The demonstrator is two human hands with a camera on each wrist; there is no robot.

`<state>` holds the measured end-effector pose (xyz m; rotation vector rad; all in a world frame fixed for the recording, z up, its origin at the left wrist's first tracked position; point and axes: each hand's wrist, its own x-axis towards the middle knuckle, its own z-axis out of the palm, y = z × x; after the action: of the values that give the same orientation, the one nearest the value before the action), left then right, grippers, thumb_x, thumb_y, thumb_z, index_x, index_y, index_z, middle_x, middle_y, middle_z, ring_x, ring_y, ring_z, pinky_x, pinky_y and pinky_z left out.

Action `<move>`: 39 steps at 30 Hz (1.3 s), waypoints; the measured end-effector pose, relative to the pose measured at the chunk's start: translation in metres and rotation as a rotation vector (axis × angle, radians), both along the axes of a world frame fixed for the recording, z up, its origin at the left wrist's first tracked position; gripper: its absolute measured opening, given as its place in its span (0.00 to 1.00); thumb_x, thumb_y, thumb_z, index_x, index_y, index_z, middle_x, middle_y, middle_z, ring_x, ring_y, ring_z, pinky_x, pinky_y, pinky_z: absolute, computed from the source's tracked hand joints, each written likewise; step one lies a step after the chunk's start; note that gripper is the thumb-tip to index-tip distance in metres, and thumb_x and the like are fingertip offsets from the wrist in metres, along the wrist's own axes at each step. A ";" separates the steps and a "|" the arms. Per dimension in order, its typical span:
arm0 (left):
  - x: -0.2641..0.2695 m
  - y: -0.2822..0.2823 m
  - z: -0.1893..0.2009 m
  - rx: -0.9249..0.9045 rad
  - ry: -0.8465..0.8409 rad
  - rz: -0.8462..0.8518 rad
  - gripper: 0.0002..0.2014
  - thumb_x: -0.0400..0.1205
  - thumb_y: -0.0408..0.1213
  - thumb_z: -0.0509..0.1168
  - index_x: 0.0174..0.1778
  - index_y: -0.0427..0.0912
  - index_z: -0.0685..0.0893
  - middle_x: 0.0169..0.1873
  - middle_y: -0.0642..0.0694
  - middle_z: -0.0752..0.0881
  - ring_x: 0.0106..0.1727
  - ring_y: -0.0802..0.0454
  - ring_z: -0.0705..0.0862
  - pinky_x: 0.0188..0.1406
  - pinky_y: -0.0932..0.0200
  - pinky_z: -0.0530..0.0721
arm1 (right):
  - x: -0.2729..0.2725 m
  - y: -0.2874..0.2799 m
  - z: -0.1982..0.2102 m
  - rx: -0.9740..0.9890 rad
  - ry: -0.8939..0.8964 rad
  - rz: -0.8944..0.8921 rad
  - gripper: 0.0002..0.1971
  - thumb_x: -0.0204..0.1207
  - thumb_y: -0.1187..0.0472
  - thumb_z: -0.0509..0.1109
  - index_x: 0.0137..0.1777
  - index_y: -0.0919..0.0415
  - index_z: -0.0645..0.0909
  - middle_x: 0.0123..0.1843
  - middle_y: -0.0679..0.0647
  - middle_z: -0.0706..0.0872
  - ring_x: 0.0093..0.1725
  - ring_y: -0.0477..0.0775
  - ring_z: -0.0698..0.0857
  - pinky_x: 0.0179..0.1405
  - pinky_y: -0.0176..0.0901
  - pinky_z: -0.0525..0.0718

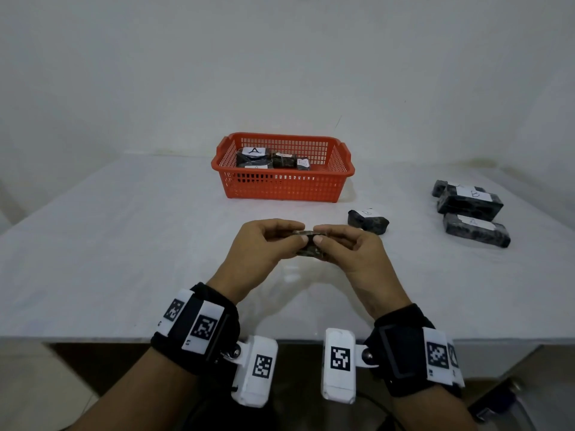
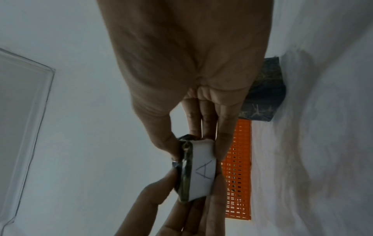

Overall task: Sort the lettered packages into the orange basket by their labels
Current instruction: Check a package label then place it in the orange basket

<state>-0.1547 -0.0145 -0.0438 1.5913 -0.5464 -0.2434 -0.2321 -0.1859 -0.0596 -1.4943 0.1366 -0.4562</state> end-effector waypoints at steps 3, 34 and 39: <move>0.002 0.002 0.002 -0.007 -0.003 -0.001 0.10 0.82 0.32 0.76 0.59 0.41 0.93 0.48 0.45 0.96 0.53 0.49 0.95 0.57 0.56 0.93 | -0.002 -0.001 -0.002 -0.030 0.008 0.024 0.16 0.76 0.71 0.80 0.64 0.62 0.90 0.55 0.59 0.96 0.59 0.55 0.94 0.65 0.48 0.90; 0.006 -0.002 -0.004 0.006 -0.030 0.103 0.11 0.80 0.27 0.75 0.58 0.40 0.94 0.45 0.44 0.96 0.48 0.50 0.95 0.54 0.58 0.93 | 0.012 0.004 0.002 0.111 0.074 0.004 0.13 0.78 0.73 0.77 0.62 0.72 0.88 0.52 0.67 0.95 0.54 0.66 0.95 0.56 0.51 0.94; 0.005 -0.001 -0.005 0.020 -0.027 0.068 0.12 0.81 0.31 0.76 0.61 0.42 0.93 0.49 0.46 0.96 0.51 0.53 0.95 0.55 0.58 0.92 | 0.007 0.001 0.002 0.049 0.056 0.002 0.14 0.76 0.75 0.79 0.61 0.71 0.89 0.52 0.68 0.95 0.53 0.62 0.95 0.51 0.44 0.93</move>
<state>-0.1501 -0.0156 -0.0491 1.6315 -0.5110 -0.1776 -0.2249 -0.1846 -0.0581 -1.4596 0.1894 -0.4068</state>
